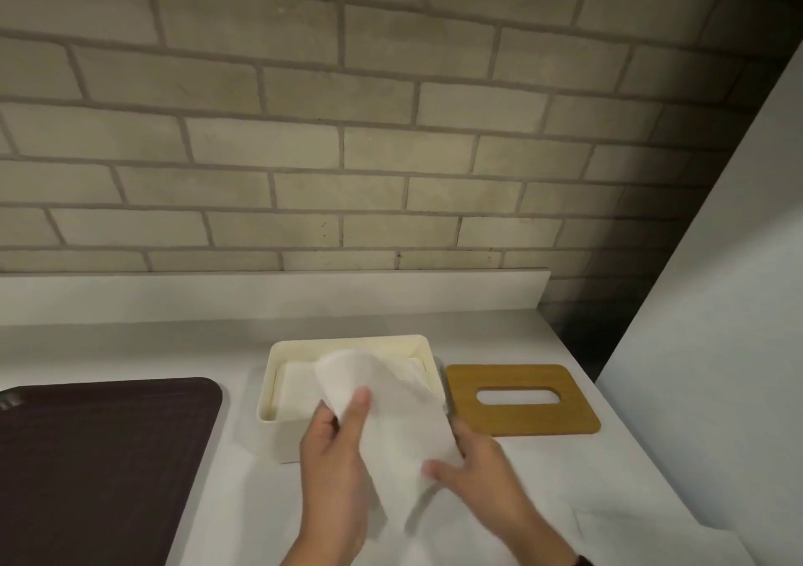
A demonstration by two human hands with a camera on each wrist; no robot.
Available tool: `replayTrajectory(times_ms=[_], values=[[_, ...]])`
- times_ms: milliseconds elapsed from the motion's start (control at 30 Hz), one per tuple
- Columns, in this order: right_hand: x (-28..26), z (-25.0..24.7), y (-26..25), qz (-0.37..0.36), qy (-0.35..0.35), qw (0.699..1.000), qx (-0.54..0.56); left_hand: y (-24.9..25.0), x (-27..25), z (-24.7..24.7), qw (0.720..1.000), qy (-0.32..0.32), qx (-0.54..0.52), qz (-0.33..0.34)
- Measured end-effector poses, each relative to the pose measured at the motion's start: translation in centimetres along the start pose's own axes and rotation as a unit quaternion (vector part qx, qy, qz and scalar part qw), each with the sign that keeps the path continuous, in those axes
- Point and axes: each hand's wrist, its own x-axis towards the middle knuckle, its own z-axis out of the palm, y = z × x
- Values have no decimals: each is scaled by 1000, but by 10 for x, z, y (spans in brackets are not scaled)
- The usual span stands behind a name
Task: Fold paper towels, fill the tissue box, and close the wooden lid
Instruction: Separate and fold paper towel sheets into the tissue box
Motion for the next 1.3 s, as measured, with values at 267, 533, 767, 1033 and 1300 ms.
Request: replayTrajectory(times_ms=[267,533,767,1033,1300], values=[[59,-29,-58,-12,132,986,104,31,56,-41,954,111,263,95],[116,19,-52,8,50,969,-242,17,98,-52,751,-3,660,37],[106,30,-63,-54,42,893,-445,16,113,-48,618,-58,774,128],[103,50,-63,-12,-64,899,-434,14,111,-9,562,-165,810,34],[77,0,-52,-80,13,936,-342,27,105,-16,585,-105,804,-21]])
